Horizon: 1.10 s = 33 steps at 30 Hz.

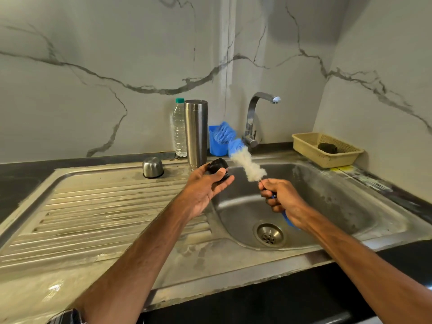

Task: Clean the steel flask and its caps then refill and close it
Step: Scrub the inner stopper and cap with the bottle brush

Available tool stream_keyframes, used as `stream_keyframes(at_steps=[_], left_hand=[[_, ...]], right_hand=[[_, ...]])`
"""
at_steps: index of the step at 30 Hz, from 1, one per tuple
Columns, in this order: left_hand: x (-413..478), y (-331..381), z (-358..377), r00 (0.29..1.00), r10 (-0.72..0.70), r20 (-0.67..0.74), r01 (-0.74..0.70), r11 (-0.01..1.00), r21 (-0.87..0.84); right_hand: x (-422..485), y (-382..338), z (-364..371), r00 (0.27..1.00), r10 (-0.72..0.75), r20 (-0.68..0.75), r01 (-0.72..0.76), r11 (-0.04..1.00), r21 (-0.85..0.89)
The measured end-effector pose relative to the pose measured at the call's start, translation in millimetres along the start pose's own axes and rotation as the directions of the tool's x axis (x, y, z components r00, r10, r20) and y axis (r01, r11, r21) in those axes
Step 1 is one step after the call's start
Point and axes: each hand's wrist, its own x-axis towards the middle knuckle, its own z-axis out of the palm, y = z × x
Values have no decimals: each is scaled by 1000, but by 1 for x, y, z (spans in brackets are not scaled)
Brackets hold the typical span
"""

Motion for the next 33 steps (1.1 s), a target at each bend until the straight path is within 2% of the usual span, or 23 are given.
stream_keyframes(at_steps=[3,7,13,19,24,29,33], left_hand=[[4,2,-5,997,67,-36,-65,995,75],[7,12,-16,987,133,-85,-119,981,151],[8,24,-30,976,176,-127,-164,981,101],[11,30,-36,967,220,-131,-211,974,77],[12,33,-41,960,223,-171,-214,974,72],[8,34,-34,962,226,-152,-220,974,60],[8,36,-33,964,220,-150,-222,975,3]], right_hand=[[-1,4,-4,998,59,33,-60,998,27],[-1,4,-1,998,21,53,-20,999,-28],[-6,3,13,981,-18,195,30,998,-57],[-10,7,16,985,-77,154,86,995,-58],[-13,16,25,968,-202,146,225,961,-161],[-6,22,23,964,-257,66,265,920,-290],[-9,23,23,946,-308,100,324,898,-297]])
